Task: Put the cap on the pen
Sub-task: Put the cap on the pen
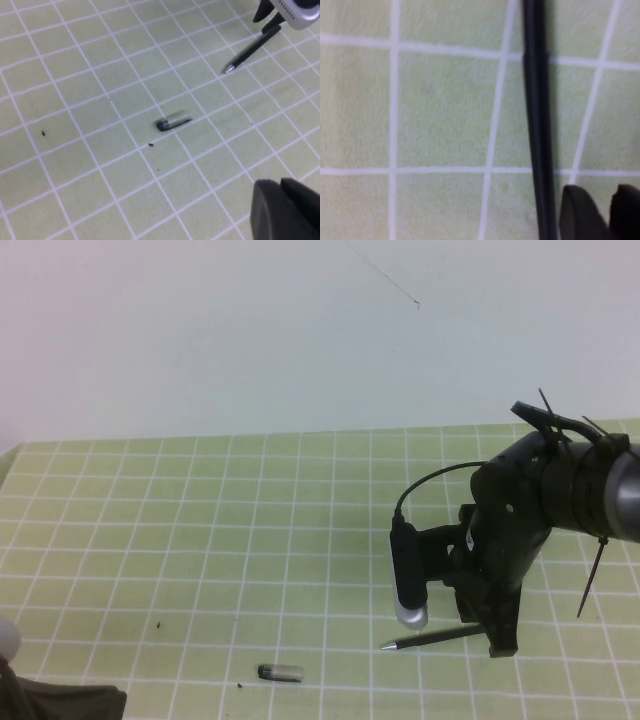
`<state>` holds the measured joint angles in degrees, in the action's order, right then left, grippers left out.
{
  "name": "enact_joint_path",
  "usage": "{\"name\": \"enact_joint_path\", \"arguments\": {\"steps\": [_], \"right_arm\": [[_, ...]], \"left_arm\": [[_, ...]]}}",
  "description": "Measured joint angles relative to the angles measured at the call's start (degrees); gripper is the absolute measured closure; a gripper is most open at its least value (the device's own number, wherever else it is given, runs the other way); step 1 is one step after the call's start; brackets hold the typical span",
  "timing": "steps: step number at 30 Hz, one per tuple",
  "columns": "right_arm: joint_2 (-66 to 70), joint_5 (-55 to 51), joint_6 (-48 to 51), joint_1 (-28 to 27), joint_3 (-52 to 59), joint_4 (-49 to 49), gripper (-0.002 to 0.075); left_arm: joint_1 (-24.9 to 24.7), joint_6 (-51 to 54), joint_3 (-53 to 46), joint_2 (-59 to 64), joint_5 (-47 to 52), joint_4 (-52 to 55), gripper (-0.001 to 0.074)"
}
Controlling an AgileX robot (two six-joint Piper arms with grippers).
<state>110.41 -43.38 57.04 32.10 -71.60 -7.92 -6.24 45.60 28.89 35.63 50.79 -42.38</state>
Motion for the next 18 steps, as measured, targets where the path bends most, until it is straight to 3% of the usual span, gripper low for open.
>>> {"name": "enact_joint_path", "arguments": {"steps": [8,11,15,18], "right_arm": [[0.0,-5.51,0.0,0.0,-0.45,2.67,0.0616],[0.0,-4.45,0.25,0.0,-0.45,4.52,0.0522],[0.0,-3.17,0.25,0.0,-0.45,4.67,0.0302],[0.0,-3.03,0.25,0.0,-0.45,4.02,0.0307]], "left_arm": [[0.0,3.84,0.0,0.0,1.32,-2.96,0.0734],[0.0,5.5,0.0,0.0,1.79,-4.35,0.0734],[0.0,5.5,0.0,0.0,2.09,-4.35,0.0734],[0.0,5.5,0.0,0.0,3.28,-3.67,0.0734]]}}
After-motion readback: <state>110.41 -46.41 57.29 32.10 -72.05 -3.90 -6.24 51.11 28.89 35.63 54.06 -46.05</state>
